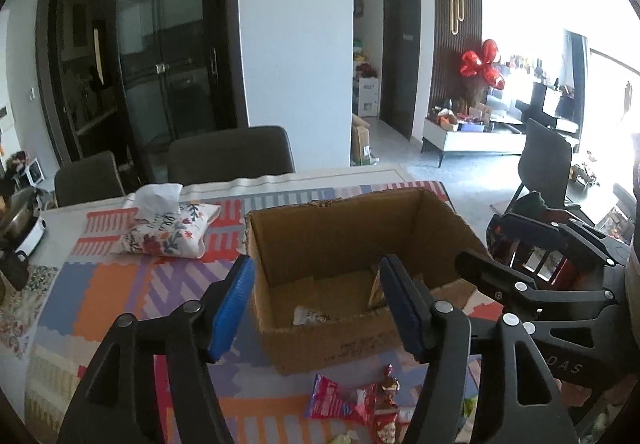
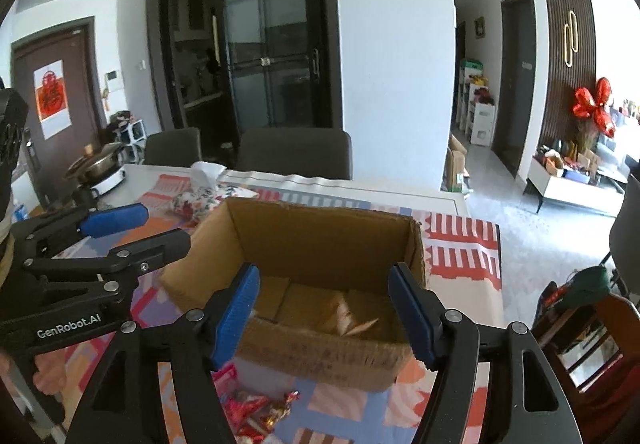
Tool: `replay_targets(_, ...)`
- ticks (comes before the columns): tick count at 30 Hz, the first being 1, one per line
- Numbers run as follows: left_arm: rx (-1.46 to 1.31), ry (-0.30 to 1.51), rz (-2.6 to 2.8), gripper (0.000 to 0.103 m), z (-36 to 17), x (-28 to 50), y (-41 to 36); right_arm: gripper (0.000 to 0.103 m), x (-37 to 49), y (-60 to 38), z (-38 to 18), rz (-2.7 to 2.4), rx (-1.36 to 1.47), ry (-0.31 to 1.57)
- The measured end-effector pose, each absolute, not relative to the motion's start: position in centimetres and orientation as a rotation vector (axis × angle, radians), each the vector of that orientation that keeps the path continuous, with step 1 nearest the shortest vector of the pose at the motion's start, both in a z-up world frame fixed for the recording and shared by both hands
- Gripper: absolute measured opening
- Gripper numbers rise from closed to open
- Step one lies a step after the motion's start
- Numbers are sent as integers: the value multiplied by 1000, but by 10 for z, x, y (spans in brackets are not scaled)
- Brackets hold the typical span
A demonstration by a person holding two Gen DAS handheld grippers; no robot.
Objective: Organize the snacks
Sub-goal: 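Carry both snacks over the cardboard box and open both tools to drop them, then grasp the gold-wrapped biscuit with the left tool while the right tool grasps the white sachet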
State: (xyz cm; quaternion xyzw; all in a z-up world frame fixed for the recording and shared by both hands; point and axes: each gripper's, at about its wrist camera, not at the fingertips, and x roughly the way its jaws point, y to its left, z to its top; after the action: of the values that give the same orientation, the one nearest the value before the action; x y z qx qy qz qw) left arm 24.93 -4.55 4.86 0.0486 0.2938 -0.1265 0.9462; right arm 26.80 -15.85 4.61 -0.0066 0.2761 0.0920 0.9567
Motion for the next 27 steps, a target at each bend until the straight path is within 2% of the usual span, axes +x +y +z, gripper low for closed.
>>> replay_targets(5, 92, 566, -260, 73, 54, 211, -41, 68, 236, -155, 53, 195, -17, 521)
replay_targets(6, 93, 563, -265, 74, 55, 205, -41, 71, 227, -155, 54, 202, -12, 515)
replay_targets(8, 106, 560, -265, 74, 54, 192, -42, 73, 215, -155, 54, 208, -2, 509)
replay_targets(17, 114, 576, -287, 74, 37, 145, -47, 73, 167, -155, 40, 222, -37, 525)
replay_targets(27, 143, 681, -329, 74, -7, 107, -55, 73, 133, -164, 7, 201, -52, 612)
